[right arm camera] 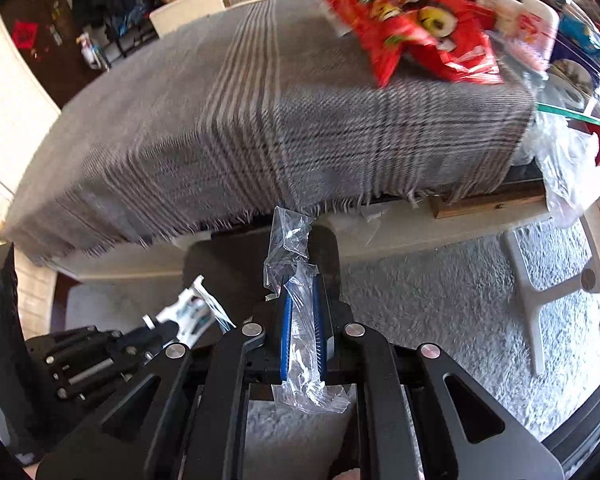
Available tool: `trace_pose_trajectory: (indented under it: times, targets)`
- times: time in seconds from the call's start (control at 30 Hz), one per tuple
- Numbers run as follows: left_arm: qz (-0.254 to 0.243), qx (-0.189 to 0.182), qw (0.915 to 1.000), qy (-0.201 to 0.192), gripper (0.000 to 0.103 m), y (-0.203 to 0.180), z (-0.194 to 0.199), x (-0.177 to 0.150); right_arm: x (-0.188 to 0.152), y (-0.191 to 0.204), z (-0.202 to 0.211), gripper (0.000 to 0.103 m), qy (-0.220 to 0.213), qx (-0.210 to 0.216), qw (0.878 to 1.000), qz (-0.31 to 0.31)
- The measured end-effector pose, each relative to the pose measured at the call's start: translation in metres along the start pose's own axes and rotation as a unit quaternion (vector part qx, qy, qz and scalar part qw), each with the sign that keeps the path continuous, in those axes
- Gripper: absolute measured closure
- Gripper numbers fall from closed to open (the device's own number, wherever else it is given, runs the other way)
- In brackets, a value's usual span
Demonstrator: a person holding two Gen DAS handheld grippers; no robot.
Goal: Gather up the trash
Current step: 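Carry both items over the grey bin and open both grippers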
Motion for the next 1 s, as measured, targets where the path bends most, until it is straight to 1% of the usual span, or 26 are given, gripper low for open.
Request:
trace_pose_trajectory:
  times: [0.13, 0.23, 0.3, 0.37, 0.4, 0.43, 0.47, 0.5, 0.6, 0.67, 0.7, 0.73, 0.77, 0.8, 0.87, 0.93, 1.0]
  targets:
    - [0.015, -0.016, 0.9997, 0.014, 0.103, 0.002, -0.017, -0.005, -0.005, 0.010, -0.015, 0.092, 0.016, 0.002, 1.000, 0.000]
    - [0.016, -0.015, 0.9995, 0.022, 0.101, 0.004, -0.028, -0.007, -0.008, 0.013, -0.027, 0.092, 0.038, 0.020, 0.999, -0.016]
    - [0.016, -0.011, 0.9995, 0.026, 0.099, 0.007, -0.032, -0.008, -0.007, 0.014, -0.034, 0.092, 0.041, 0.016, 0.999, -0.019]
    - [0.014, -0.002, 0.9996, 0.024, 0.088, 0.007, -0.032, -0.007, -0.005, 0.014, -0.039, 0.092, 0.045, 0.016, 0.999, -0.025]
    - [0.013, 0.003, 0.9997, 0.020, 0.075, 0.010, -0.030, -0.006, -0.005, 0.015, -0.043, 0.092, 0.050, 0.019, 0.998, -0.031]
    - [0.011, 0.007, 0.9998, 0.016, 0.066, 0.012, -0.027, -0.005, -0.005, 0.015, -0.045, 0.091, 0.054, 0.020, 0.998, -0.033]
    - [0.010, 0.012, 0.9998, 0.013, 0.063, 0.014, -0.024, -0.003, -0.006, 0.015, -0.049, 0.091, 0.058, 0.021, 0.997, -0.037]
    - [0.008, 0.017, 0.9998, 0.010, 0.061, 0.015, -0.023, -0.002, -0.006, 0.015, -0.052, 0.089, 0.060, 0.023, 0.997, -0.041]
    - [0.007, 0.021, 0.9997, 0.009, 0.059, 0.018, -0.018, 0.000, -0.008, 0.015, -0.060, 0.088, 0.070, 0.037, 0.995, -0.054]
    - [0.007, 0.025, 0.9996, 0.008, 0.056, 0.020, -0.016, 0.000, -0.008, 0.015, -0.061, 0.086, 0.071, 0.038, 0.995, -0.058]
    - [0.007, 0.028, 0.9996, 0.008, 0.054, 0.021, -0.015, -0.001, -0.007, 0.013, -0.061, 0.082, 0.068, 0.032, 0.995, -0.059]
    - [0.006, 0.031, 0.9995, 0.006, 0.050, 0.023, -0.013, -0.002, -0.006, 0.011, -0.061, 0.074, 0.066, 0.029, 0.996, -0.060]
    - [0.007, 0.033, 0.9994, 0.005, 0.049, 0.024, -0.012, -0.002, -0.005, 0.009, -0.059, 0.052, 0.063, 0.031, 0.995, -0.064]
    - [0.009, 0.033, 0.9994, 0.004, 0.047, 0.025, -0.011, -0.003, -0.003, 0.008, -0.057, 0.042, 0.059, 0.032, 0.995, -0.068]
    - [0.009, 0.031, 0.9995, 0.002, 0.047, 0.026, -0.008, -0.004, 0.002, 0.004, -0.052, 0.041, 0.047, 0.026, 0.996, -0.071]
    - [0.006, 0.036, 0.9993, -0.003, 0.041, 0.026, -0.005, -0.003, 0.005, 0.001, -0.046, 0.036, 0.039, 0.023, 0.996, -0.076]
    - [0.005, 0.040, 0.9991, -0.010, 0.037, 0.025, -0.002, 0.000, 0.010, -0.006, -0.037, 0.024, 0.020, 0.015, 0.997, -0.080]
Point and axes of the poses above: each gripper's, at about its wrist camera, not at the fingertips, and z roughly against the way its jaws point, y to its left, x to its top, the point moved 9 cm from there along -z, roughly the way its jaws point, and after that the axes turned 11 degrees about -x, right-handed, at the moved point
